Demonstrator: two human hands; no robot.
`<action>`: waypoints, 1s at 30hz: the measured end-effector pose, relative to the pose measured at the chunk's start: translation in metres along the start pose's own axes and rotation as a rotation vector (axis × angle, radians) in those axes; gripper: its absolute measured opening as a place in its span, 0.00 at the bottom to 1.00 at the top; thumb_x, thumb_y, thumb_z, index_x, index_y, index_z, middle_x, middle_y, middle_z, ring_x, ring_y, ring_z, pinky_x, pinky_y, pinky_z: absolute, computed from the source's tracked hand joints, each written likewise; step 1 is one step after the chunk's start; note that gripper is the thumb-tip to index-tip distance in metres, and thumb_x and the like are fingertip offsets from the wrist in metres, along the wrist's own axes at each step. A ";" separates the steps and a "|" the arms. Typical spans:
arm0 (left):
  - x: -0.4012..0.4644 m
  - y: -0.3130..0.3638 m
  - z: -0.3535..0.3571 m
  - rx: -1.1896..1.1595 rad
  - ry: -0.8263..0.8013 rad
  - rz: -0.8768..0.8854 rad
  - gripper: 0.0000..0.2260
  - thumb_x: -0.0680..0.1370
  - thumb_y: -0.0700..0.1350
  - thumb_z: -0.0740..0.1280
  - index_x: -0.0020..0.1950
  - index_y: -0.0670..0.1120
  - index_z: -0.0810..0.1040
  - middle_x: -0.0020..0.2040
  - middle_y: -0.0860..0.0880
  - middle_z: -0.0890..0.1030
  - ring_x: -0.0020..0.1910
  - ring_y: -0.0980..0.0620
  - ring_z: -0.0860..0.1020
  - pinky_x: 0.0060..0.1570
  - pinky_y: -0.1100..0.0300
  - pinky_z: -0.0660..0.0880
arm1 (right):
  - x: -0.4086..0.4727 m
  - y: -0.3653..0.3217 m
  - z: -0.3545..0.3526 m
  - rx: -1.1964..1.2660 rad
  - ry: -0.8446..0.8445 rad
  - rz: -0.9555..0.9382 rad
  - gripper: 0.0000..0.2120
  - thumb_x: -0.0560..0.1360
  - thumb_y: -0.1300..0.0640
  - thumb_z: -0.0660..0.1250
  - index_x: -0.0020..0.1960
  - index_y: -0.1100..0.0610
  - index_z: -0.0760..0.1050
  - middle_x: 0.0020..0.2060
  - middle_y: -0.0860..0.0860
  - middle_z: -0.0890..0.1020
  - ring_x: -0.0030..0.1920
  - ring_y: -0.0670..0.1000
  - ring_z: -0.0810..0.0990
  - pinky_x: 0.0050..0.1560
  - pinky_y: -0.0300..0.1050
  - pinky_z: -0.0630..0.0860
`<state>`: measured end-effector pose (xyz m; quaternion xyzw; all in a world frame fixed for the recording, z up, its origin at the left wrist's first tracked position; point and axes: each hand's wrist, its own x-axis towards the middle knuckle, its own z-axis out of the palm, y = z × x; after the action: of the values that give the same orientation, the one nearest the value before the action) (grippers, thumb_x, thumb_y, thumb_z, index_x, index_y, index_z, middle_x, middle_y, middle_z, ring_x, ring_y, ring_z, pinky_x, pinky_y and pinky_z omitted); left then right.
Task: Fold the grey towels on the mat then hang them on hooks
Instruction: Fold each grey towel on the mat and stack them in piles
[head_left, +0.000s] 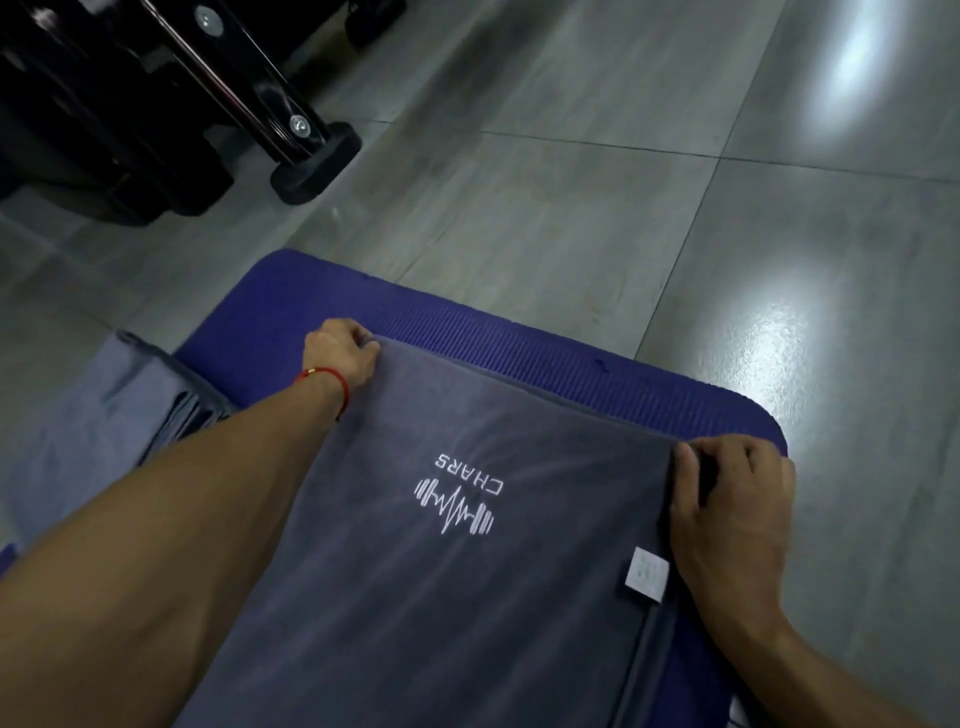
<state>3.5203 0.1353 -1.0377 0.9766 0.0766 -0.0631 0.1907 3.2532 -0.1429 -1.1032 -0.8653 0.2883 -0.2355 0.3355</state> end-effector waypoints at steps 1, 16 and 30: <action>0.000 0.001 -0.001 -0.003 -0.003 0.009 0.04 0.79 0.42 0.70 0.51 0.41 0.82 0.48 0.43 0.83 0.48 0.46 0.80 0.54 0.54 0.77 | 0.001 0.000 0.000 -0.006 0.006 -0.010 0.04 0.79 0.60 0.68 0.46 0.60 0.78 0.44 0.54 0.77 0.49 0.52 0.69 0.50 0.35 0.58; -0.082 -0.026 -0.109 -0.134 0.040 0.219 0.02 0.76 0.40 0.74 0.44 0.46 0.85 0.41 0.53 0.84 0.43 0.58 0.80 0.44 0.66 0.73 | 0.002 -0.005 -0.009 -0.059 -0.165 0.037 0.10 0.80 0.50 0.65 0.45 0.56 0.74 0.42 0.53 0.75 0.48 0.55 0.71 0.46 0.50 0.69; -0.263 -0.224 -0.293 -0.390 0.396 0.017 0.04 0.75 0.38 0.75 0.47 0.46 0.86 0.42 0.45 0.85 0.40 0.52 0.82 0.53 0.50 0.81 | -0.004 -0.240 -0.083 0.253 -0.344 -0.380 0.07 0.77 0.49 0.72 0.50 0.52 0.79 0.37 0.50 0.82 0.39 0.55 0.82 0.46 0.50 0.77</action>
<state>3.2511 0.4197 -0.8099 0.9154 0.1146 0.1464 0.3571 3.2823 -0.0314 -0.8775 -0.8824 0.0283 -0.1781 0.4345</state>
